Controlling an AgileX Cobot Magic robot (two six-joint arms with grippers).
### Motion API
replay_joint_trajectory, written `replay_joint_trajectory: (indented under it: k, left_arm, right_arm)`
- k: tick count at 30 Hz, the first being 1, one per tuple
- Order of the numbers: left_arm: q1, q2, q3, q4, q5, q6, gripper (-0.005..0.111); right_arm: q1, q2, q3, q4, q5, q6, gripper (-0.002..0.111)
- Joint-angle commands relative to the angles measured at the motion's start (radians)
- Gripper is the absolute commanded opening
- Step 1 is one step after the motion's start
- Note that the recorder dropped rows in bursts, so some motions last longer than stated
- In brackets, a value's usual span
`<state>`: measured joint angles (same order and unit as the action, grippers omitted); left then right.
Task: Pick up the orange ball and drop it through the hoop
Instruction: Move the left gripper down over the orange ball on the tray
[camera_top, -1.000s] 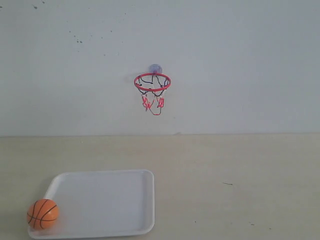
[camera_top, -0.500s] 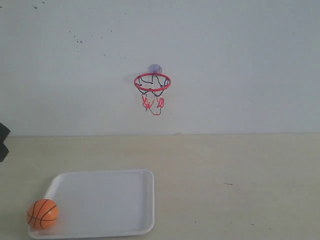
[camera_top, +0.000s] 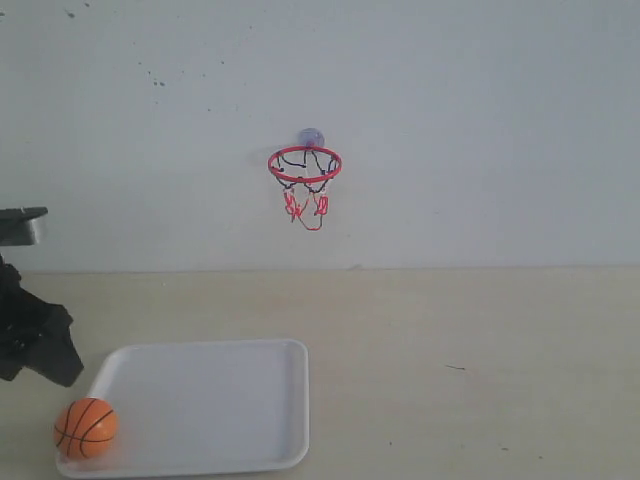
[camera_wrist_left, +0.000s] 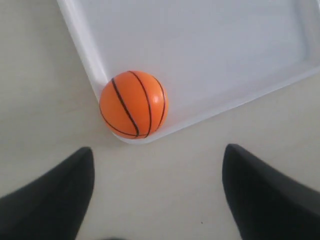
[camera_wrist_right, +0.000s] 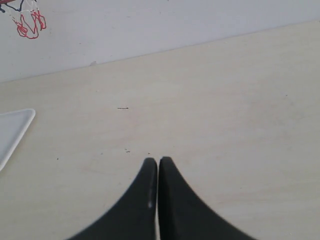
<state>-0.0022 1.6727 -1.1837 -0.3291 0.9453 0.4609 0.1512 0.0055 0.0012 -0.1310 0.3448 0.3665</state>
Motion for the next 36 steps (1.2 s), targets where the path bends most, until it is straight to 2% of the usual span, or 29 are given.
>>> replay_joint_trajectory:
  k: [1,5,10,18,36]
  left_arm:
    - [-0.021,0.063,-0.006,-0.003,-0.034,0.004,0.068]
    - [-0.052,0.097,-0.006,-0.003,-0.063,0.006,0.071]
    - [-0.092,0.128,-0.006,0.031,-0.101,0.012,0.081]
    - [-0.092,0.138,-0.006,0.093,-0.165,-0.049,0.081]
    - [-0.092,0.209,-0.006,0.09,-0.192,-0.049,0.081]
  right_arm:
    - [-0.003,-0.005,-0.001,-0.008,-0.01,-0.008,0.0]
    - [-0.003,-0.005,-0.001,-0.008,-0.01,-0.008,0.0]
    - [-0.003,-0.005,-0.001,-0.008,-0.01,-0.008,0.0]
    - [-0.003,-0.005,-0.001,-0.008,-0.01,-0.008,0.0]
    - [-0.003,-0.005,-0.001,-0.008,-0.01,-0.008,0.0]
